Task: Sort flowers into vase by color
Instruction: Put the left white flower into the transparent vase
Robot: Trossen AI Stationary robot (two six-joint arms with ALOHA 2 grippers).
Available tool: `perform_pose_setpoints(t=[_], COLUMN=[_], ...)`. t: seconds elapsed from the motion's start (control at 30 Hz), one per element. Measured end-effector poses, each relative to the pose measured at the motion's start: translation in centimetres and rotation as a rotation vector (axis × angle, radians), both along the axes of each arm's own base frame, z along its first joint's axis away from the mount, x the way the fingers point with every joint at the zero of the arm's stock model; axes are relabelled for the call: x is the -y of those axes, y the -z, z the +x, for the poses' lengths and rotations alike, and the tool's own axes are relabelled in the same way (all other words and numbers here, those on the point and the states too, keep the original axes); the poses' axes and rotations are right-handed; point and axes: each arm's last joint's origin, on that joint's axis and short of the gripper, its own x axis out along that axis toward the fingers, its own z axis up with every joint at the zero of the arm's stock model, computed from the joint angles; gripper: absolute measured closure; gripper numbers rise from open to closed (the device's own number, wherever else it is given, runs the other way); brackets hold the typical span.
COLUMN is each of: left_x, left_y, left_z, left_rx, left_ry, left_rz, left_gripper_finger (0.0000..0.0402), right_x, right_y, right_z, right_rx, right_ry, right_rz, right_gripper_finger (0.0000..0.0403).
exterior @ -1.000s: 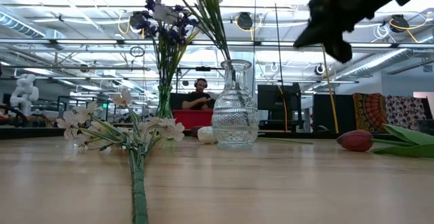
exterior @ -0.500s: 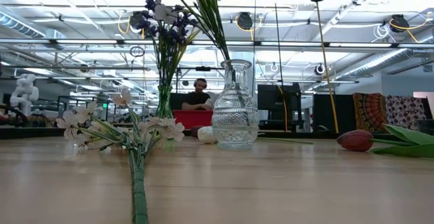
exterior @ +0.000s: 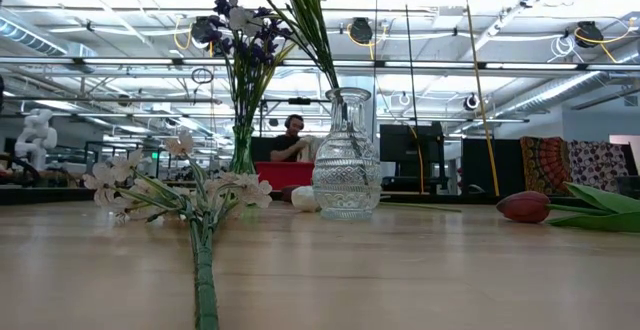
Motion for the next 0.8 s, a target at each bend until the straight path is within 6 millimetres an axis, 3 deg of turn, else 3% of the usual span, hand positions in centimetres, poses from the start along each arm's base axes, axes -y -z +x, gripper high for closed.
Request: perform_pose_setpoints(t=[0.2,0.43,0.8], left_x=[0.0,0.0,0.3], left_y=[0.1,0.6,1.8], left_z=[0.0,0.5,1.5], left_rx=[-0.002,-0.014,-0.047], left_ry=[-0.017,-0.022,-0.012], left_rz=[0.002,-0.019,-0.015], left_gripper_finger=[0.0401,0.0401,0.0401], right_x=[0.0,0.0,0.0], right_y=[-1.3,-0.6,-0.5], right_z=[-0.2,0.8,1.6], right_rx=[0.015,-0.017,0.012], right_ry=[0.005,0.006,0.006], right_rz=[-0.033,-0.041,-0.039], right_gripper_finger=[0.0335,0.0293,0.0286])
